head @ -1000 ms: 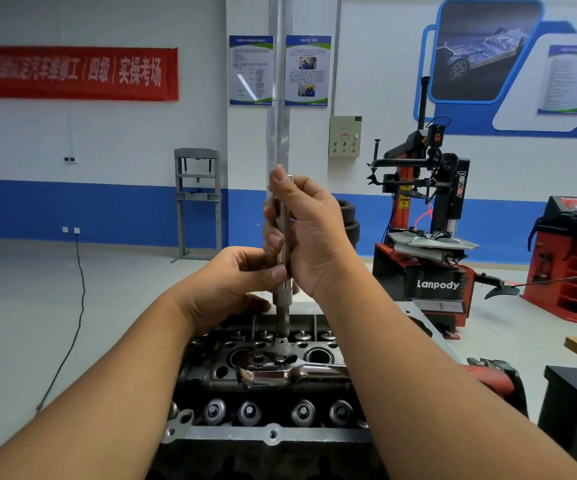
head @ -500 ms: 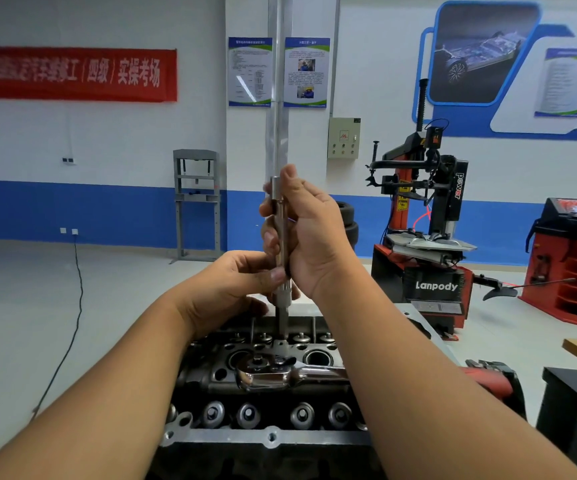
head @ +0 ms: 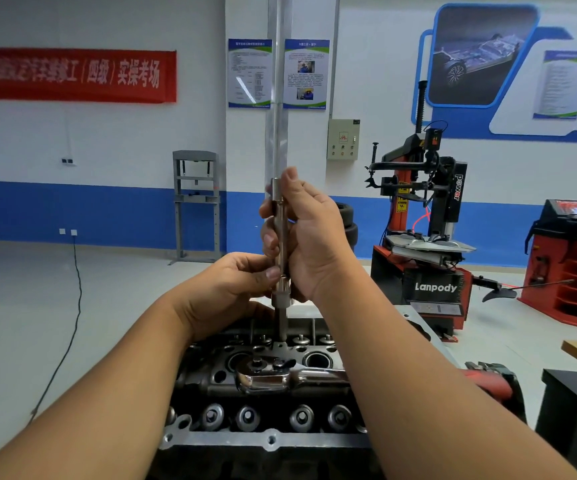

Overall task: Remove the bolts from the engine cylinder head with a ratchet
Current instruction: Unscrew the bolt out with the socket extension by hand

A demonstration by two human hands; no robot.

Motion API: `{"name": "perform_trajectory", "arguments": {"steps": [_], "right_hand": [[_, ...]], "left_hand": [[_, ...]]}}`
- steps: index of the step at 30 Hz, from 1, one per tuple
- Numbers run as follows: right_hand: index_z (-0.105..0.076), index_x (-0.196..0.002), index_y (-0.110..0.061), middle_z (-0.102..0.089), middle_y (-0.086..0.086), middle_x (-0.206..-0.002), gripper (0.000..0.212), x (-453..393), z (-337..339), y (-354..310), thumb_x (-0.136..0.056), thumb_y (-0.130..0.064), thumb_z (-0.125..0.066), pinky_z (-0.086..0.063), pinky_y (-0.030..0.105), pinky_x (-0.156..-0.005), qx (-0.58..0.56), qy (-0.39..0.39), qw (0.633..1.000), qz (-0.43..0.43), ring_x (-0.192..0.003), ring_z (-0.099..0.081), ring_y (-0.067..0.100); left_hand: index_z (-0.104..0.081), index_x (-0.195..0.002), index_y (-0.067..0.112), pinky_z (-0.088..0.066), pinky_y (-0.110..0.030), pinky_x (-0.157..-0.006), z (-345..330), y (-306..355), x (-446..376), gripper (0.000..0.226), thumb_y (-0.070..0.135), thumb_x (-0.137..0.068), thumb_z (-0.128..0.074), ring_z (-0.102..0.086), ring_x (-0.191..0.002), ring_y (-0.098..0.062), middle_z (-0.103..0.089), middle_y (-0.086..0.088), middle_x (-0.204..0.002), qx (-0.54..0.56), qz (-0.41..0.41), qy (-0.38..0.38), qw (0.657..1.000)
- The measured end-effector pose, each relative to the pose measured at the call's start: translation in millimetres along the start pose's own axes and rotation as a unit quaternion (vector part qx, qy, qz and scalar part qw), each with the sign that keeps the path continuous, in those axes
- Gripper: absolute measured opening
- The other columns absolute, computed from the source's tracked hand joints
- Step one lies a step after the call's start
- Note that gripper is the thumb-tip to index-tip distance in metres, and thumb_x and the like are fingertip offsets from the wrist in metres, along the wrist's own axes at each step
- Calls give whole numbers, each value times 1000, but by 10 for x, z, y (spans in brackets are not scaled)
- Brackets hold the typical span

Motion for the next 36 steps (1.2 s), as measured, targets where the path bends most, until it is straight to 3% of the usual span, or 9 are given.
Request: {"name": "perform_trajectory", "arguments": {"steps": [3,7,12,15,18,22,27,31,36], "right_hand": [[-64,-100,-7,-64,4,-70,41,2,-1,18,-104,-47,-55,-38,25,-46,-3,-1,1000,-15,-43,-47,17],[-59,-89,-14,-63,4,-69,33,13,13,13,-92,-46,-71,-40,24,-47,11,-4,1000,1,-43,-45,17],[-60,-94,-10,-63,5,-70,36,-1,2,-4,-100,-45,-61,-35,24,-45,5,-14,1000,-4,-41,-46,17],[-65,-96,-9,-65,5,-70,42,-2,-7,-2,-104,-48,-52,-36,25,-45,-6,-25,1000,-15,-41,-48,16],[-62,-96,-10,-64,5,-69,41,4,2,5,-98,-51,-60,-39,25,-46,-12,-22,1000,-15,-42,-47,16],[-56,-87,-15,-63,6,-70,38,11,22,-3,-84,-48,-75,-40,25,-47,-17,-9,1000,0,-43,-44,18],[-55,-94,-8,-63,7,-69,43,36,-27,-27,-87,-47,-71,-37,24,-45,-6,-30,999,12,-42,-46,18],[-57,-107,-7,-63,6,-67,39,27,-50,-22,-103,-46,-54,-35,25,-46,-15,-24,999,-14,-41,-46,17],[-57,-86,-14,-61,6,-68,31,49,-26,-22,-89,-39,-74,-38,24,-45,-6,-25,1000,-1,-44,-43,17]], "left_hand": [[-78,-107,12,-51,-55,-92,2,7,4,28,30,-86,-78,-71,-101,-31,-76,-17,-107,-43,-4,19,999],[-76,-106,9,-50,-42,-81,24,35,8,47,40,-72,-87,-70,-86,-21,-76,-16,-101,-85,-6,45,995],[-72,-117,-2,-54,-53,-89,20,28,7,38,25,-90,-70,-64,-105,-39,-69,-25,-112,-6,-2,20,1000],[-74,-116,1,-58,-51,-88,2,38,15,33,20,-90,-67,-69,-105,-36,-73,-21,-109,-5,-7,8,1000],[-70,-118,-1,-55,-55,-89,9,32,15,37,22,-88,-73,-71,-100,-33,-74,-20,-107,-31,-14,18,999],[-77,-108,10,-55,-43,-82,12,39,11,43,34,-73,-86,-72,-91,-23,-75,-13,-103,-47,-4,33,998],[-79,-112,8,-52,-57,-106,-49,-6,20,29,26,-92,-68,-70,-111,-37,-74,-22,-113,-7,22,-26,999],[-76,-112,7,-55,-57,-100,-39,-2,19,28,22,-90,-68,-72,-103,-35,-75,-19,-105,-9,17,-5,1000],[-74,-110,3,-58,-50,-90,-14,17,15,41,27,-78,-86,-74,-93,-30,-77,-19,-102,-82,5,35,996]]}}
Point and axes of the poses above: each hand's wrist, its own x-axis away from the middle knuckle, its own z-axis out of the back of the hand, y = z × x, the point moved 4 cm from there along -x, towards the middle knuckle
